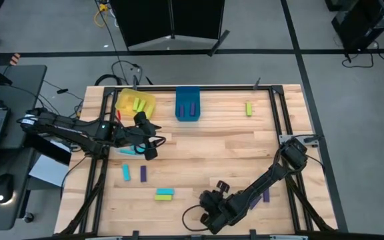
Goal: Sort blocks
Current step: Put the purple block into the blue bin
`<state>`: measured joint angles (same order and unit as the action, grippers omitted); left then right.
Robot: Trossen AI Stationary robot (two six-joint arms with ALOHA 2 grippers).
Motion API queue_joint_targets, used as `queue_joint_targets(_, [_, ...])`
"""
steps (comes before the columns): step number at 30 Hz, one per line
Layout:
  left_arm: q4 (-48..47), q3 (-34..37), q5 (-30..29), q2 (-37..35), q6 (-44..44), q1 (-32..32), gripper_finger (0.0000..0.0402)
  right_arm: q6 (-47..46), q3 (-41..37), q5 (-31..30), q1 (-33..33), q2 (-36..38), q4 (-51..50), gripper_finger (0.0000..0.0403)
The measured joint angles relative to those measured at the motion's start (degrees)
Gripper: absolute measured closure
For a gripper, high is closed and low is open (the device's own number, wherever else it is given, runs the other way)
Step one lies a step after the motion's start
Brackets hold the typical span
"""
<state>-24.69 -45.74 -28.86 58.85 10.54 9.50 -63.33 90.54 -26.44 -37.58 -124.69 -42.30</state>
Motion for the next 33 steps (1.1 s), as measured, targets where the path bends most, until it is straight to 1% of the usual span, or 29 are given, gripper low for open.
queue_joint_targets(8, [0.19, 0.0, 0.0, 0.0, -0.02, 0.0, 0.0161, 6.33, 0.12, -4.91, 2.86, 2.27, -0.49, 0.0284])
queue_joint_targets(15, [2.85, 0.02, -0.01, 0.02, -0.03, 0.0, 0.0161, 15.82, 0.22, -10.64, 9.07, 3.9, 1.96, 0.0284])
queue_joint_targets(18, [6.53, 0.02, -0.08, 0.02, 0.64, 0.0, 0.0161, 19.61, 0.33, -13.34, 12.35, 5.54, 3.93, 0.0283])
queue_joint_targets(21, [12.09, 0.02, -0.78, -0.49, 3.54, 0.0, 0.0161, 22.87, 0.33, -16.1, 15.7, 7.08, 5.27, 0.0283])
queue_joint_targets(26, [20.21, -0.01, -1.03, -1.27, 8.24, -0.01, 0.0161, 28.54, 0.43, -18.5, 21.62, 10.68, 8.15, 0.0283])
queue_joint_targets(30, [23.13, -0.14, -0.66, -3.31, 10.53, -0.02, 0.0161, 33.04, 0.42, -19.12, 26.21, 12.35, 8.31, 0.0283])
queue_joint_targets(33, [23.48, -0.33, -0.6, -6.86, 10.67, -0.01, 0.0161, 36.58, 0.42, -19.1, 29.75, 13.39, 8.51, 0.0283])
